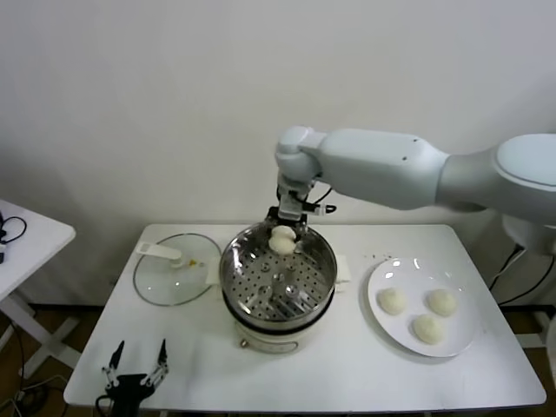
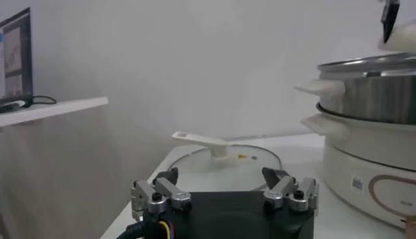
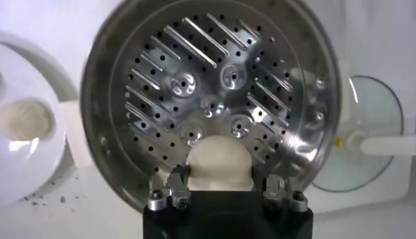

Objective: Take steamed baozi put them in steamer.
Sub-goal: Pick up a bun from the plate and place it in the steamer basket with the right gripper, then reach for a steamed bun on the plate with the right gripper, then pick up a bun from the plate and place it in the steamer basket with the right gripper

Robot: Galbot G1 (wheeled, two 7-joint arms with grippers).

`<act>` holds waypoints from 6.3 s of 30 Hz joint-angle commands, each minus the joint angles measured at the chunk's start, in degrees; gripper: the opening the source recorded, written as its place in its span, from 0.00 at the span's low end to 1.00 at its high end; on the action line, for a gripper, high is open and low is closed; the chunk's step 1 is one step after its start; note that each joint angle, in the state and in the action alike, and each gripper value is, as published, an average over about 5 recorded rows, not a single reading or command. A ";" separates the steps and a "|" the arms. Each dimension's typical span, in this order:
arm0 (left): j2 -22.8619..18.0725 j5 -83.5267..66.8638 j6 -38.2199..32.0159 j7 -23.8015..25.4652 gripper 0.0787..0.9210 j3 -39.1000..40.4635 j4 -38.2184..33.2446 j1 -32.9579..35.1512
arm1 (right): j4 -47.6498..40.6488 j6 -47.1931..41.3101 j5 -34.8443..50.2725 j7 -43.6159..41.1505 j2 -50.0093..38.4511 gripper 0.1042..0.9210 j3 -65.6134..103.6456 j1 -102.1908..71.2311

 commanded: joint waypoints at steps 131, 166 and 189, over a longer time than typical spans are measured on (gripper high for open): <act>-0.29 3.23 -0.18 -1.25 0.88 -0.55 -0.46 0.71 | 23.84 -46.34 35.69 7.29 -29.99 0.52 -27.29 21.79; -0.08 4.52 -0.28 -1.33 0.88 -0.07 -1.35 1.15 | 20.13 -62.23 57.94 19.96 3.47 0.52 -11.77 14.62; -0.06 4.31 -0.03 -1.30 0.88 -0.45 -0.71 0.84 | 8.97 -62.10 48.99 20.38 8.56 0.52 -12.06 3.64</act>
